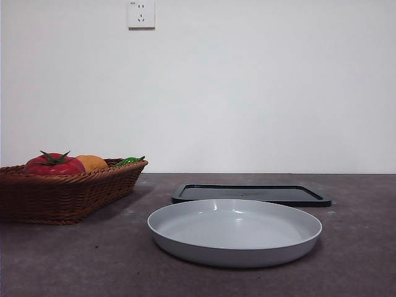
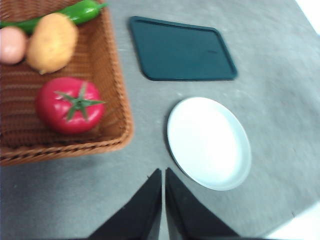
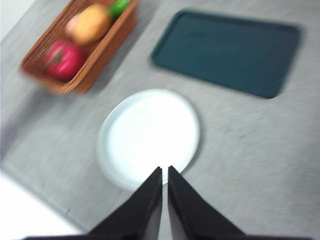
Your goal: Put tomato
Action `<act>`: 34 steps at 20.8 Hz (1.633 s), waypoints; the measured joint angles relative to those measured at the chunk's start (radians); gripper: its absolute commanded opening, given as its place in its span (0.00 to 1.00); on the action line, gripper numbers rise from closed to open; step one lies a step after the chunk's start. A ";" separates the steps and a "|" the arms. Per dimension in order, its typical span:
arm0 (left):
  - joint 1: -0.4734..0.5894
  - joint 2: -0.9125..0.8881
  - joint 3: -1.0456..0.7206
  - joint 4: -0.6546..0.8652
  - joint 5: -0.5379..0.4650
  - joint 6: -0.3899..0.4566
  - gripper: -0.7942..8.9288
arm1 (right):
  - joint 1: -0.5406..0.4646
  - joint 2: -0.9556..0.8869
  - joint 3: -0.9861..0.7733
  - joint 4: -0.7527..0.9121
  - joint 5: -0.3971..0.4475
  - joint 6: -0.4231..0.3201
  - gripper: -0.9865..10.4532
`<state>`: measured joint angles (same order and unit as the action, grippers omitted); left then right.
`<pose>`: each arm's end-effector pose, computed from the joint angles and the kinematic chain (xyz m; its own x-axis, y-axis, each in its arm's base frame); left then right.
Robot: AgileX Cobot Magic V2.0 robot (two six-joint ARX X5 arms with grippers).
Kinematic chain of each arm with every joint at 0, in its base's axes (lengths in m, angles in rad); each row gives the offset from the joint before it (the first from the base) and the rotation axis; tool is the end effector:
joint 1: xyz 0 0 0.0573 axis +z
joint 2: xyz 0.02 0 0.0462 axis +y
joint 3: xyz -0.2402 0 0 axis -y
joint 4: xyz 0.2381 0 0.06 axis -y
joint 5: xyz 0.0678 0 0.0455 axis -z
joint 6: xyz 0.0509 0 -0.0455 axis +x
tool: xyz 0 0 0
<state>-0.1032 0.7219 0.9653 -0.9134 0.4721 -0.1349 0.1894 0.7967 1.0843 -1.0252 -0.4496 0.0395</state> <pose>0.1419 -0.0380 0.3076 0.6475 -0.5243 -0.5531 0.3592 0.8500 -0.3852 0.1407 0.0495 0.3239 0.5728 0.5523 -0.6057 -0.4590 0.8283 0.3213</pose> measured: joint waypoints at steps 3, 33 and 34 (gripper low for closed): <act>-0.025 0.013 0.037 -0.040 0.001 0.024 0.09 | 0.060 0.000 0.001 -0.027 0.000 -0.011 0.09; -0.026 0.068 0.042 0.008 -0.039 0.044 0.66 | 0.085 0.000 0.001 -0.032 0.005 -0.017 0.47; -0.026 0.081 0.042 0.027 -0.052 0.044 0.66 | 0.085 0.000 0.001 -0.032 0.004 -0.017 0.47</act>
<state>-0.1295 0.8028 1.0069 -0.8864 0.4198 -0.0910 0.2749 0.7963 1.0851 -1.0576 -0.4454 0.0223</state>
